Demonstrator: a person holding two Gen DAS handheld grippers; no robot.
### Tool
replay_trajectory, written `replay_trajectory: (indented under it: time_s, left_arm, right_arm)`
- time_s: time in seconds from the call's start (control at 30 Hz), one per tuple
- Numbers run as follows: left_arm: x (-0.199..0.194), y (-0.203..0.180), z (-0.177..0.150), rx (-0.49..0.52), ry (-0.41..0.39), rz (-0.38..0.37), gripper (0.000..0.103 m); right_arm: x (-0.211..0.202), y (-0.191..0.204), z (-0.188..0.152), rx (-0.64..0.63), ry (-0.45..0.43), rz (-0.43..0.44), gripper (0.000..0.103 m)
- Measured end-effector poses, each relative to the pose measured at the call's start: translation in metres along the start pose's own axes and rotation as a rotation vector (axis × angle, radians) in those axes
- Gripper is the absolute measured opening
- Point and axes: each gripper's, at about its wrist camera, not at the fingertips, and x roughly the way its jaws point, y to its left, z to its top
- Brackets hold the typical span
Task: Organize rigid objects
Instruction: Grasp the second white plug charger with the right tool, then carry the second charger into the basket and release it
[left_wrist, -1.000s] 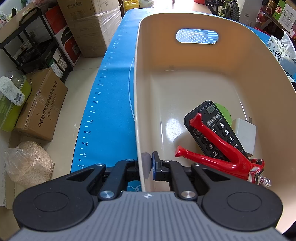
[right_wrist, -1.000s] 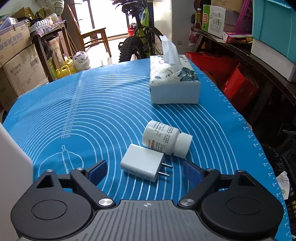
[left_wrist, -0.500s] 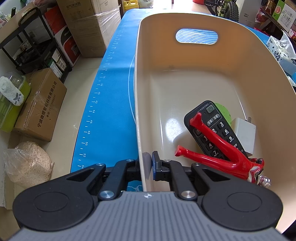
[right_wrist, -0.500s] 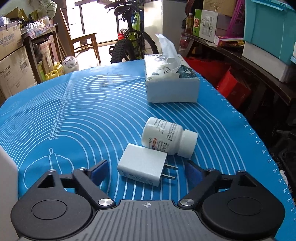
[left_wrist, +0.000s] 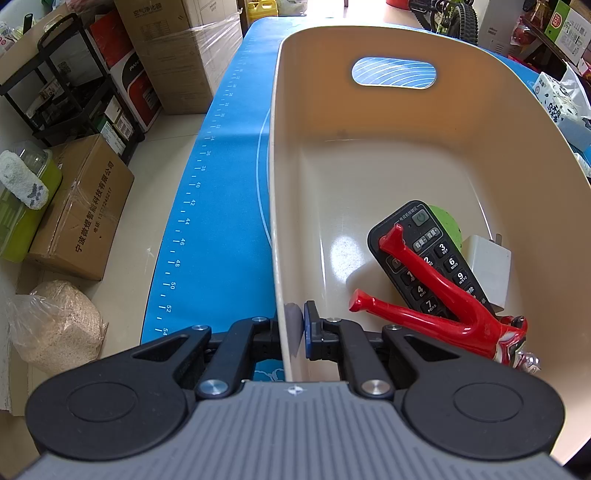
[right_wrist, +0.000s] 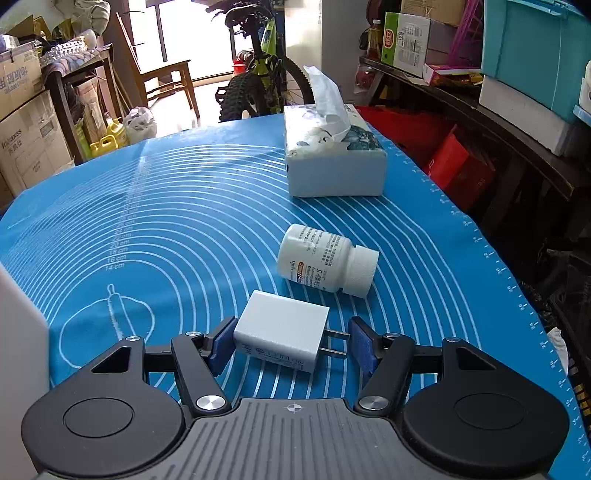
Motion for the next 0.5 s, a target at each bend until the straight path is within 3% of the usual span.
replay_trajectory:
  time_s: [0.23,0.5]
  left_arm:
    - [0.000,0.000,0.000,0.001,0.000,0.000,0.012]
    - [0.000,0.000,0.000,0.000,0.000,0.000,0.012]
  right_arm:
    - [-0.022,0.008,0.001,-0.033,-0.018,0.035,0.068]
    - [-0.075,0.034,0.010,-0.121,-0.194,0.114,0.068]
